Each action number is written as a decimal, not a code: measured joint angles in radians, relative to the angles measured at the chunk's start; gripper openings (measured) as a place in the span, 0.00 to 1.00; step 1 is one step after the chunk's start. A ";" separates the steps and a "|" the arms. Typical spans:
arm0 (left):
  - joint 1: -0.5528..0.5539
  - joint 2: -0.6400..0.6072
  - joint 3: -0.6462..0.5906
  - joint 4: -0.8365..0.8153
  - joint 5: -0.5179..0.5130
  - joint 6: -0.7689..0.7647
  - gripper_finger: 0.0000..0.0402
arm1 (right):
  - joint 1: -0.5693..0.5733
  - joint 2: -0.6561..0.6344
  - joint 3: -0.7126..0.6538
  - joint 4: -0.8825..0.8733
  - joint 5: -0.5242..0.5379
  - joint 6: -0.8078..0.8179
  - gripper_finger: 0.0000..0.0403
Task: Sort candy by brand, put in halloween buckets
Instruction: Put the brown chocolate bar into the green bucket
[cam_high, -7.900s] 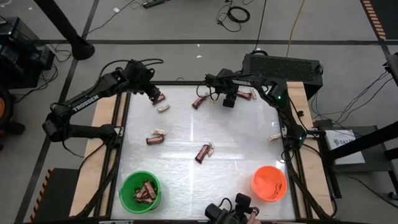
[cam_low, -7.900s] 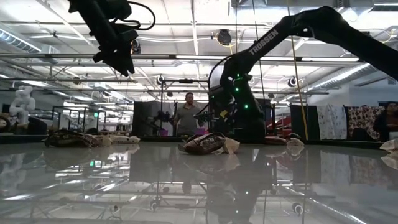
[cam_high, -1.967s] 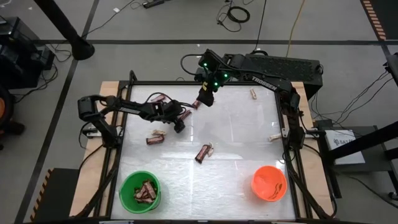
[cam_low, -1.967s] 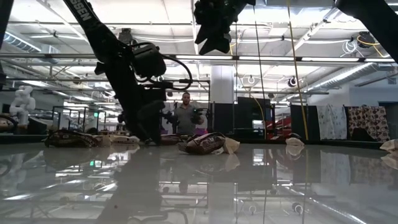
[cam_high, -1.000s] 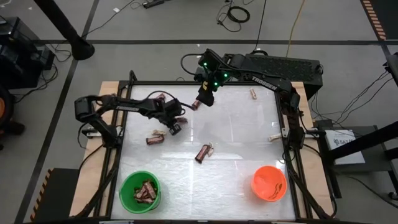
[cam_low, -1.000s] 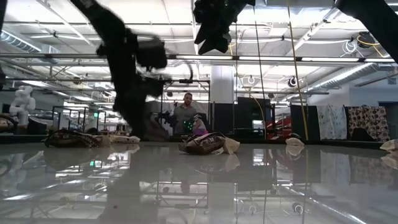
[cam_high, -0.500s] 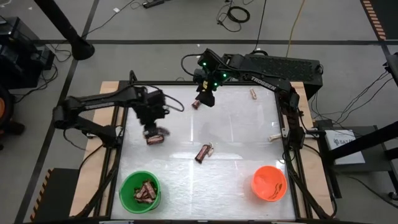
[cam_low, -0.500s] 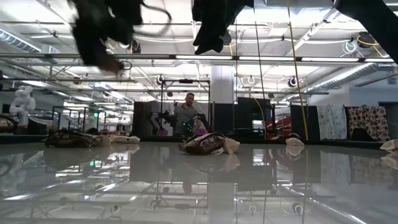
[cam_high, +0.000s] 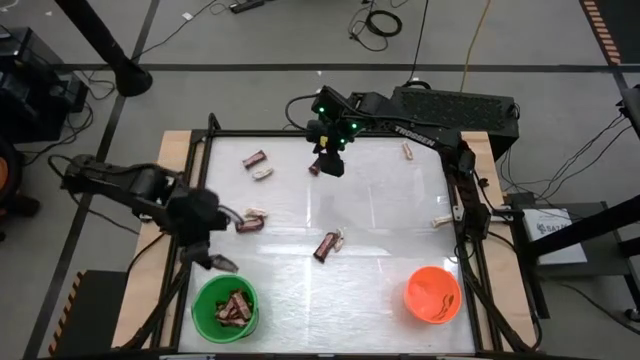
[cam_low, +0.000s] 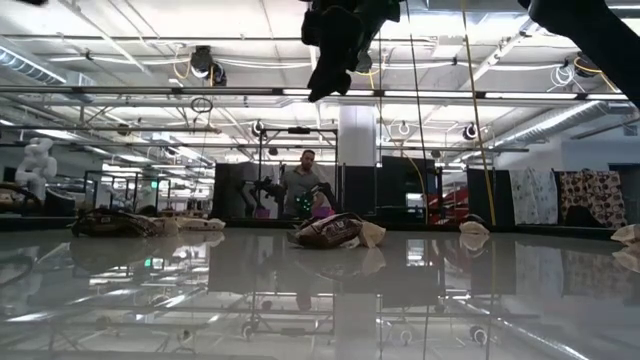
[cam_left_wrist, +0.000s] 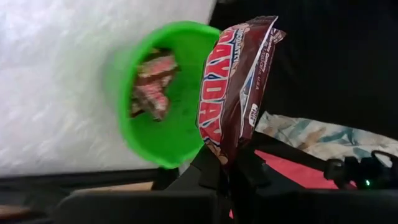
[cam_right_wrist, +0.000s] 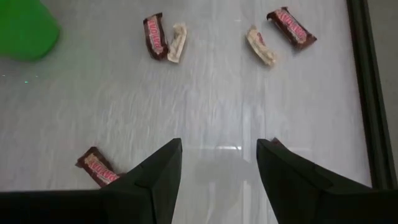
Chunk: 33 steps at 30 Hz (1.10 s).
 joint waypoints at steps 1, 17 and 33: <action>-0.038 0.000 -0.009 0.043 -0.012 -0.028 0.03 | 0.000 0.001 0.000 0.000 0.001 0.000 0.49; -0.254 0.242 -0.094 0.067 0.007 -0.110 0.22 | 0.000 0.006 0.000 0.018 0.001 -0.008 0.49; -0.092 0.062 -0.093 -0.142 -0.106 0.237 0.41 | 0.000 0.006 0.001 0.007 0.001 0.060 0.49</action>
